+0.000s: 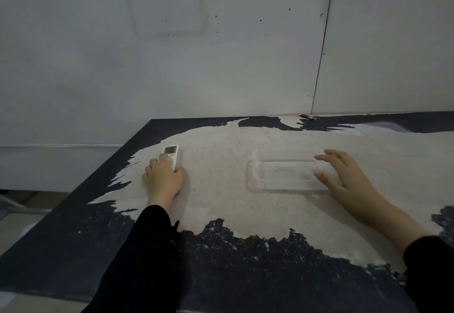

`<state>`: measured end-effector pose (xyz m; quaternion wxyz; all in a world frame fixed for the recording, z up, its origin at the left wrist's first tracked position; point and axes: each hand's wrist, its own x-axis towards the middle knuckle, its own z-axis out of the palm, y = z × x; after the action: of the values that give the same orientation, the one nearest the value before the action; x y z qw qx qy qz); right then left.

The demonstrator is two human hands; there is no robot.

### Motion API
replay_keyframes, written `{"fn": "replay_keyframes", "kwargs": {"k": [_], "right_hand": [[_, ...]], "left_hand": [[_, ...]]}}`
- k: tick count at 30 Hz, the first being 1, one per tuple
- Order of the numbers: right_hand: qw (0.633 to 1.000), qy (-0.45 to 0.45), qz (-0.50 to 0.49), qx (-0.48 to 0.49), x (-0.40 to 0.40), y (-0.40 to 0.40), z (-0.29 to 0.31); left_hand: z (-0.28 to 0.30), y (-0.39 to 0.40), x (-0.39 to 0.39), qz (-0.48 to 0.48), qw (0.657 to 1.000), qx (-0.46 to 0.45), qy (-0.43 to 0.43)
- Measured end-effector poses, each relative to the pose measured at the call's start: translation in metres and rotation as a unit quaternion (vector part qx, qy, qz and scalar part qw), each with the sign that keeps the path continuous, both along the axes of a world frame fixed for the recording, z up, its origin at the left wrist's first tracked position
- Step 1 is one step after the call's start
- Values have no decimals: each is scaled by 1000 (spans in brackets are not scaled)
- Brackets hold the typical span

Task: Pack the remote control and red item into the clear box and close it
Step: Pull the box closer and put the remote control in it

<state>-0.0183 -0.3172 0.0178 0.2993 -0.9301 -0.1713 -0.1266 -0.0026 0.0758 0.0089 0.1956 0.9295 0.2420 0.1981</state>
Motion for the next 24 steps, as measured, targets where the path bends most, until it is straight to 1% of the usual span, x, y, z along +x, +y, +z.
{"fn": "replay_keyframes", "kwargs": {"k": [5,7,10,12,15,18,21,22,24], "right_hand": [[998,54,31,-13,-1,1,3],[997,65,31,-13,-1,1,3],[996,93,12,2,1,2,2],[993,112,0,23,1,2,1],[992,117,-2,39,0,4,2],[991,121,-7,49,0,3,4],[989,130,-11,65,0,3,4],[988,135,-11,69,0,2,5],[987,140,-11,76,0,2,4]], "left_hand": [[-1,-3,7,-34,998,-44,-29],[3,-13,6,-63,993,-80,-62],[16,-43,-4,-152,966,-157,-137],[24,-69,-13,-230,944,-171,-161],[29,-105,-22,-325,923,-154,-135],[33,-128,-15,-413,889,-172,-93],[35,-140,-2,-458,870,-165,-78],[36,-143,2,-468,867,-160,-60],[33,-150,9,-485,867,-117,-16]]}}
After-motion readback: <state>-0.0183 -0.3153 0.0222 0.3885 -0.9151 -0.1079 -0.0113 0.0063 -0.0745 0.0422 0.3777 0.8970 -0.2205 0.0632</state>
